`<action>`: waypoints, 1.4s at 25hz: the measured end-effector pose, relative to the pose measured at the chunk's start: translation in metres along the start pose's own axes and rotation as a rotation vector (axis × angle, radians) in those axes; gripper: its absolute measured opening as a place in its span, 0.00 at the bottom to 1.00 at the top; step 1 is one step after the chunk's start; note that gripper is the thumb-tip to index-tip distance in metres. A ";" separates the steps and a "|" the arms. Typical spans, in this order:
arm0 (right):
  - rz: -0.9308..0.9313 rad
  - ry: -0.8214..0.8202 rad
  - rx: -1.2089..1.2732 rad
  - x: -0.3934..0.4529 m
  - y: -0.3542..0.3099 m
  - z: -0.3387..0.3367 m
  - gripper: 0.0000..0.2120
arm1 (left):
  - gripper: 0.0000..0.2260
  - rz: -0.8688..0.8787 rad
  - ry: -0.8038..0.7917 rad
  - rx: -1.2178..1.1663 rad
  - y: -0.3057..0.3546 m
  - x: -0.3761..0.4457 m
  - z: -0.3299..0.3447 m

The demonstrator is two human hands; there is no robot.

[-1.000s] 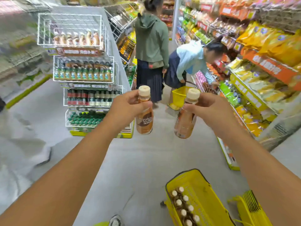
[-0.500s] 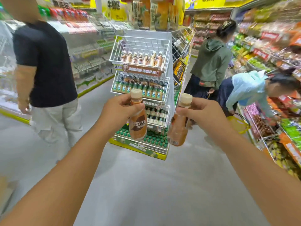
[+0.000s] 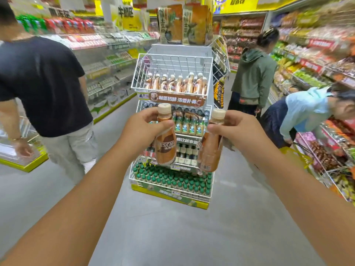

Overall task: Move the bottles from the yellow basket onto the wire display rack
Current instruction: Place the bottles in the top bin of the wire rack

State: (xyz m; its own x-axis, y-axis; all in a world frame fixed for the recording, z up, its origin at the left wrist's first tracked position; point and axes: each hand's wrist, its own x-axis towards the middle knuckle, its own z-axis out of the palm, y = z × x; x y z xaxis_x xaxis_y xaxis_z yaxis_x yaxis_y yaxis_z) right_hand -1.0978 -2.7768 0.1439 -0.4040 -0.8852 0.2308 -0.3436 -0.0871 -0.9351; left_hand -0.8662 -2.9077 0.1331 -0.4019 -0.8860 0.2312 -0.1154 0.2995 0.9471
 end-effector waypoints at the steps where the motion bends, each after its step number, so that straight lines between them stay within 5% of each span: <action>1: -0.007 -0.003 0.000 0.020 0.003 0.004 0.13 | 0.13 0.004 0.003 -0.001 -0.006 0.021 -0.001; 17: -0.085 -0.081 -0.049 0.406 0.075 0.022 0.14 | 0.13 -0.014 0.067 -0.016 -0.057 0.376 0.032; 35: 0.167 0.152 -0.186 0.650 0.140 0.106 0.14 | 0.10 -0.104 -0.253 -0.056 -0.178 0.687 0.020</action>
State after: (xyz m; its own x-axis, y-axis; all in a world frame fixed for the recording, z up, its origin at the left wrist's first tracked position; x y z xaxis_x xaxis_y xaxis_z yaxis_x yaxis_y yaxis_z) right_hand -1.3183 -3.4127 0.1342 -0.5852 -0.8006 0.1287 -0.4058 0.1517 -0.9013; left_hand -1.1399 -3.5622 0.1190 -0.6054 -0.7924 0.0753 -0.1209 0.1851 0.9753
